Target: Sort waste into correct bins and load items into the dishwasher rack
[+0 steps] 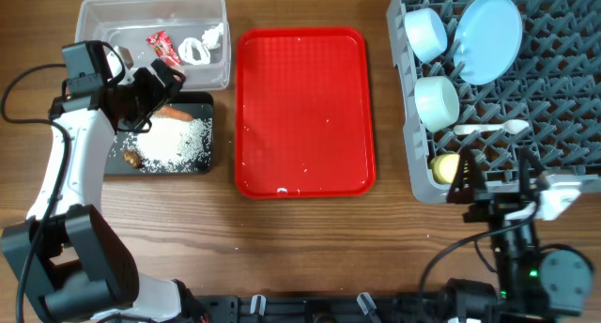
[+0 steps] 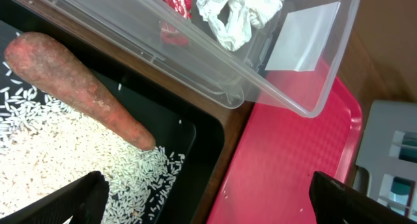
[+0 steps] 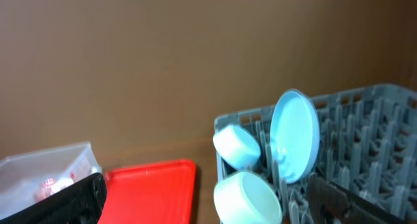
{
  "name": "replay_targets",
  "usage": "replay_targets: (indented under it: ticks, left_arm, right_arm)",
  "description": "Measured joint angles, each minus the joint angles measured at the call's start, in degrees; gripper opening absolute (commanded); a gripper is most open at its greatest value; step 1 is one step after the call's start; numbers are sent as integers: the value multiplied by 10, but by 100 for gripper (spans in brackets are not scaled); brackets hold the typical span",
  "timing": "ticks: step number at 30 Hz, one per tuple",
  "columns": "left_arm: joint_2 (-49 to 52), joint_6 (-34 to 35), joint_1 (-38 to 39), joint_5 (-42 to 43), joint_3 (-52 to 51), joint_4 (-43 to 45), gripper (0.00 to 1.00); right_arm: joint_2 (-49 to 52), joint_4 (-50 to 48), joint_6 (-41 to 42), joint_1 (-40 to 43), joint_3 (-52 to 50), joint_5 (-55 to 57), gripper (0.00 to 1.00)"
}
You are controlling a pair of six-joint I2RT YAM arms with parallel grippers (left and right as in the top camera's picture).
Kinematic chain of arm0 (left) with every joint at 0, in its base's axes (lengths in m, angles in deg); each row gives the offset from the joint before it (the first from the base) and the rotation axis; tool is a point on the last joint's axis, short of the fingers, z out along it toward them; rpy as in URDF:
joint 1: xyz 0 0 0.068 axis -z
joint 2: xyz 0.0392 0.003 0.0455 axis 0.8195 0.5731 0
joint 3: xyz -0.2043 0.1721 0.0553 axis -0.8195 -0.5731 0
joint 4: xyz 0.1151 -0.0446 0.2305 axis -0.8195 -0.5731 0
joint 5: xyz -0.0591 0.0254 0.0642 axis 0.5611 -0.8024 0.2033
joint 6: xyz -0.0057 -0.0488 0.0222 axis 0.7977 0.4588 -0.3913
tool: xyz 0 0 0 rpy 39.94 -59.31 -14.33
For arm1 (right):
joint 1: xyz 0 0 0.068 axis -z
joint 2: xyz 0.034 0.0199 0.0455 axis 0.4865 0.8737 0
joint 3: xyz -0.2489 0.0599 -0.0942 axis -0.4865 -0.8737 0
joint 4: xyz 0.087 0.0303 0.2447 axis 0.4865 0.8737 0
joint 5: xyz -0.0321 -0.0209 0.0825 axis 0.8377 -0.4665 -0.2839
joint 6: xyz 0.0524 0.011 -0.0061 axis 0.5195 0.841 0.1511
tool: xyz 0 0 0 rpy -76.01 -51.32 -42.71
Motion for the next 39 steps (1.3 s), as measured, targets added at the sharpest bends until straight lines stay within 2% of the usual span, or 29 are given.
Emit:
replay_targets:
  ticks: [5,13,26,39]
  left_arm:
    - [0,0,0,0,0,0,100]
    - [0,0,0,0,0,0,100]
    - [0,0,0,0,0,0,100]
    - [0,0,0,0,0,0,100]
  right_arm:
    - [-52,-83,-29,-32,-101,0,100]
    - [-65,-191,-37,-55,-195,0,100]
    - [-80,-205,-37,-78,-268,2,100]
    - [-81,-181,-37,-78,-270,2,100]
